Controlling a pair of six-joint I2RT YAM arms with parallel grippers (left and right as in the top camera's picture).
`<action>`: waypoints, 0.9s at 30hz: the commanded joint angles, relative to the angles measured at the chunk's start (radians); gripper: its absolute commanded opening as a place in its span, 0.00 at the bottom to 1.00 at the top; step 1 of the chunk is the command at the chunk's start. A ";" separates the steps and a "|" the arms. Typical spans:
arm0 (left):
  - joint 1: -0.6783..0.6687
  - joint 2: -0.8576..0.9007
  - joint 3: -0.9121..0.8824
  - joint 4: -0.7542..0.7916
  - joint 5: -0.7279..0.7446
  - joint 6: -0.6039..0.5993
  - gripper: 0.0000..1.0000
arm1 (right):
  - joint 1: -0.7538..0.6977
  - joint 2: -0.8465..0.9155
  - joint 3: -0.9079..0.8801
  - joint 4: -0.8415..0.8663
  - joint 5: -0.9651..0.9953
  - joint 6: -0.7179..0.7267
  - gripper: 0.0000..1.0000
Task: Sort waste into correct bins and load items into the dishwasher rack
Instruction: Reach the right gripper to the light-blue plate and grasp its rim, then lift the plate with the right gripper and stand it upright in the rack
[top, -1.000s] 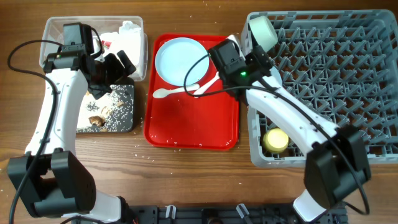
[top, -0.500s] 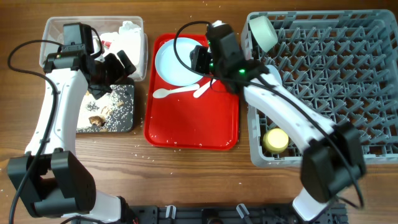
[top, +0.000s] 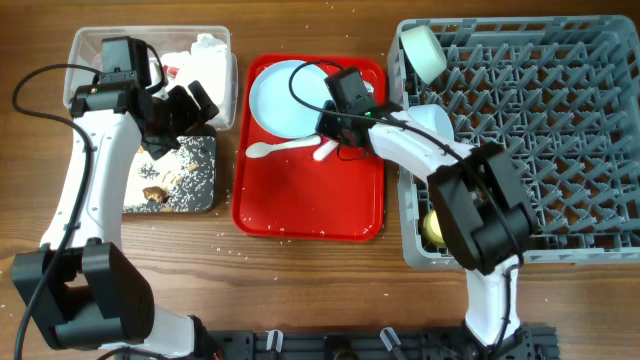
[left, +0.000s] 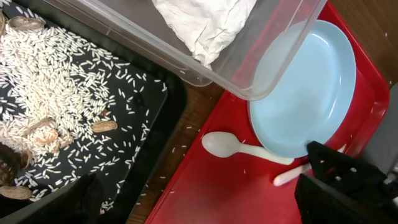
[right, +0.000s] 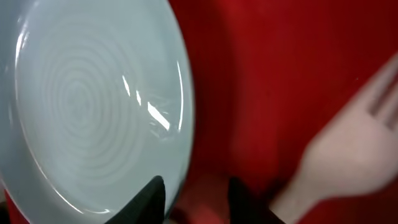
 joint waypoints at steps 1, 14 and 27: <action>0.000 -0.005 0.017 0.002 0.005 0.001 1.00 | -0.001 0.026 0.011 0.002 -0.019 0.018 0.20; 0.000 -0.005 0.017 0.002 0.005 0.001 1.00 | -0.054 -0.359 0.026 -0.055 0.184 -0.430 0.04; 0.000 -0.005 0.017 0.002 0.005 0.001 1.00 | -0.222 -0.589 -0.004 -0.136 1.169 -1.086 0.04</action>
